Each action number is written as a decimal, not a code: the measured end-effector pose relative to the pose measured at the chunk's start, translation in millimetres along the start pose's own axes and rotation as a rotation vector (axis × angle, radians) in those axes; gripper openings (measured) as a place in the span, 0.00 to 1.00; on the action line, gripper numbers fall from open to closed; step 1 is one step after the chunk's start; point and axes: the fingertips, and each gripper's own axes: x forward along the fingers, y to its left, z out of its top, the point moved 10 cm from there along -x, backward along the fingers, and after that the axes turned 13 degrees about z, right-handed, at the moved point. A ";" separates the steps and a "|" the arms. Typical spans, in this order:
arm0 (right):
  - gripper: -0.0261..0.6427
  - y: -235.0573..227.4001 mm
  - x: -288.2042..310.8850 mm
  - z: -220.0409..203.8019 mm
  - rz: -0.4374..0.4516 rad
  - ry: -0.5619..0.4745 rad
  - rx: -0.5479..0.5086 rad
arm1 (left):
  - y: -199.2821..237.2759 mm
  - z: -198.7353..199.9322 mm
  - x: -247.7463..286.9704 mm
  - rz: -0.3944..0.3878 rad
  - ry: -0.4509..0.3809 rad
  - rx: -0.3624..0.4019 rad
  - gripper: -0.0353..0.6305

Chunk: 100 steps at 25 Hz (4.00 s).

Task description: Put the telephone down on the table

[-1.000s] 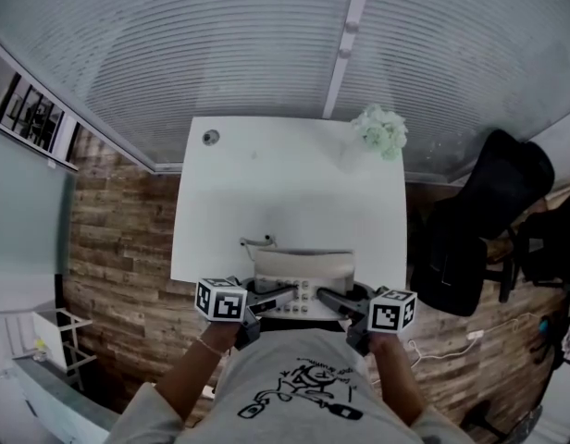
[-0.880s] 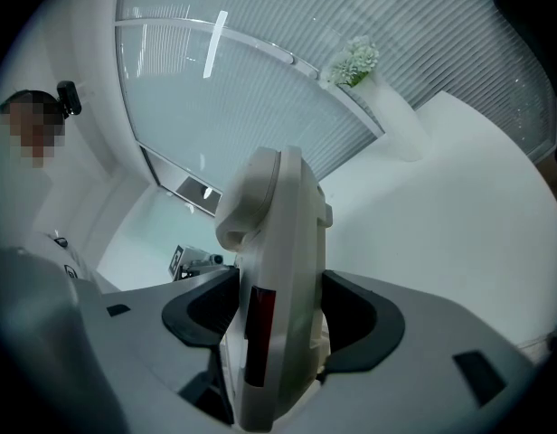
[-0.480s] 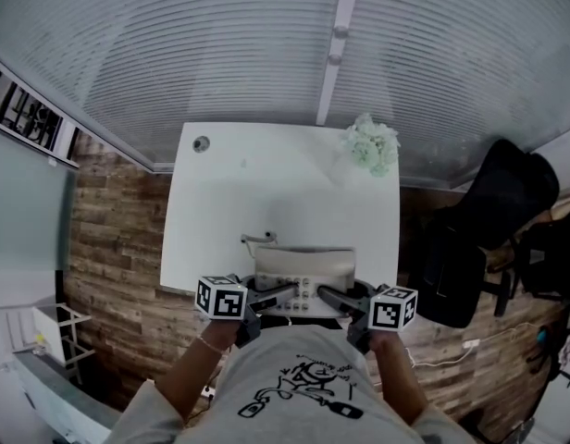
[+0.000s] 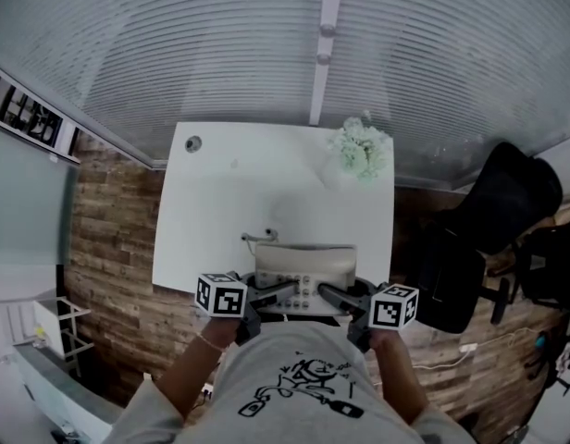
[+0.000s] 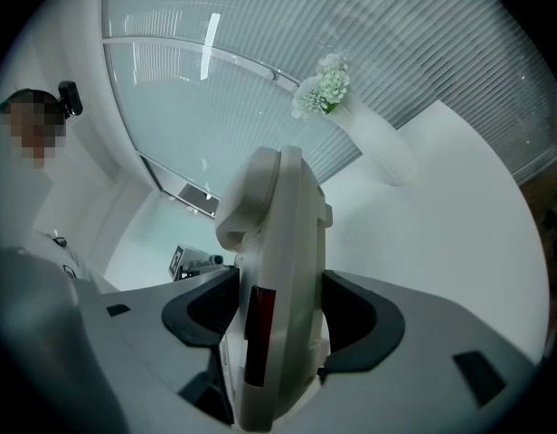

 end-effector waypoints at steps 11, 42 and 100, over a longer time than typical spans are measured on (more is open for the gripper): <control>0.48 -5.8 -5.1 13.6 0.017 0.020 0.000 | -5.2 4.8 8.2 0.013 -0.021 -0.015 0.44; 0.48 -11.0 41.2 28.6 -0.050 -0.030 0.036 | 36.8 50.2 -1.9 -0.023 0.043 0.014 0.44; 0.48 -126.9 61.2 -6.5 -0.107 0.020 0.177 | 134.0 13.8 76.2 0.084 0.152 -0.038 0.54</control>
